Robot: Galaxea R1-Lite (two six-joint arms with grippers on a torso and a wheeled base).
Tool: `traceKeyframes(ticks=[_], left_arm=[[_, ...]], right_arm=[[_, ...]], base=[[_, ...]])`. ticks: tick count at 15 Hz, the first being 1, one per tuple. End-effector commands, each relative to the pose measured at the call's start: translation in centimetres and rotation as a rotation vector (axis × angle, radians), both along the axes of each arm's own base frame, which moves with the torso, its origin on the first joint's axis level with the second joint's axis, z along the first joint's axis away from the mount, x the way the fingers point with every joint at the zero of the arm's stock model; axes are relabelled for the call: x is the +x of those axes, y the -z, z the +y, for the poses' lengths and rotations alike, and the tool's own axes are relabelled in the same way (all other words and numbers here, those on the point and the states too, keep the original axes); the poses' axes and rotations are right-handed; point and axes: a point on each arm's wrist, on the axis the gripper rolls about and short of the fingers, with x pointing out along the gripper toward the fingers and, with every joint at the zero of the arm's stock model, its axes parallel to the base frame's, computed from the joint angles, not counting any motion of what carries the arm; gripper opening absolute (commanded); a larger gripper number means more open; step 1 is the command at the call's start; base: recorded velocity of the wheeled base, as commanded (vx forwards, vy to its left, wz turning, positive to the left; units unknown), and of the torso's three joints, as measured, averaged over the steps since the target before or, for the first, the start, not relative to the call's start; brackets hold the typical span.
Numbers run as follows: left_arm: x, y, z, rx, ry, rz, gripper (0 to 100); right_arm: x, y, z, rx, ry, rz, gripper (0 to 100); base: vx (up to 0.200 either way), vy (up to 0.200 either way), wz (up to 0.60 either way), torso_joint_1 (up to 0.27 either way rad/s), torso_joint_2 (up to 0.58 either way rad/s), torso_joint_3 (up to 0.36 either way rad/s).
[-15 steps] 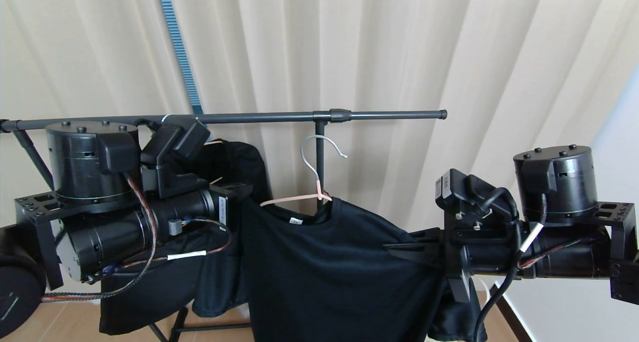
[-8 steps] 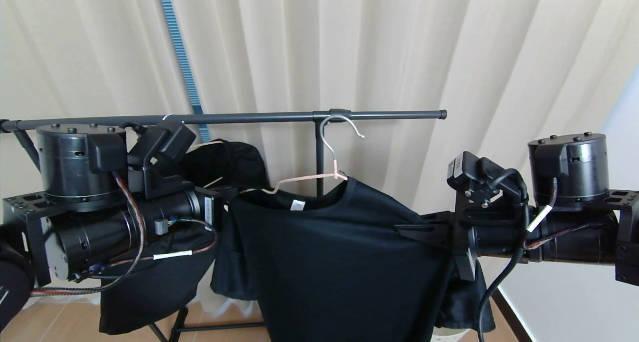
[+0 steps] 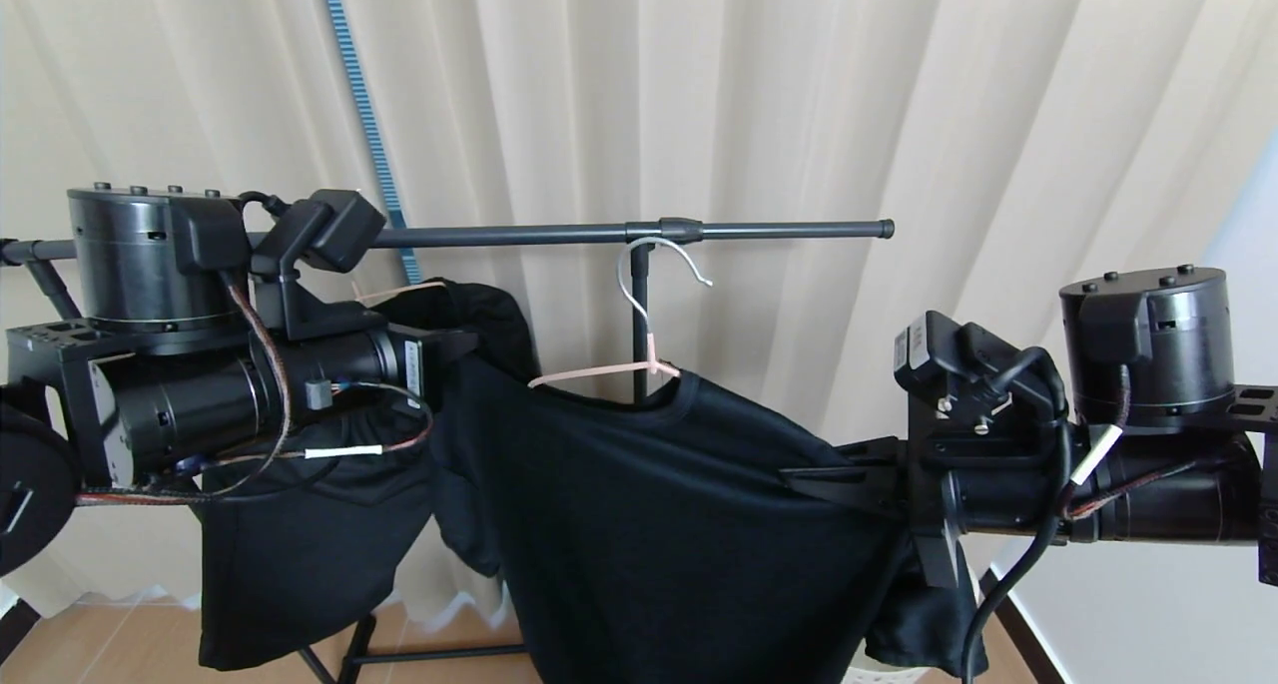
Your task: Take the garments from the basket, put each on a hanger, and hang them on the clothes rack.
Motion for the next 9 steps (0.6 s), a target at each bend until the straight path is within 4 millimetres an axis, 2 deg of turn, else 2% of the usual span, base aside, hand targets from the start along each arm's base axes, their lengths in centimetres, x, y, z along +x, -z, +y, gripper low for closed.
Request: traceKeyframes(ticks=[1, 6, 9], left_arm=[[-0.3, 0.2, -1.1, 0.012, 0.046, 0.002, 0], [-1.8, 0.2, -3.3, 0.014, 0.144, -0.002, 0], [-3.0, -0.3, -3.8, 0.006, 0.180, -0.019, 0]], right_arm=[[-0.2, 0.0, 0.5, 0.009, -0.013, 0.013, 0], [-0.2, 0.4, 1.4, 0.020, -0.025, 0.053, 0], [0.2, 1.3, 2.1, 0.008, -0.033, 0.088, 0]], base=[[0.000, 0.000, 0.00, 0.000, 0.00, 0.000], [0.000, 0.000, 0.00, 0.000, 0.00, 0.000], [0.000, 0.000, 0.00, 0.000, 0.00, 0.000]])
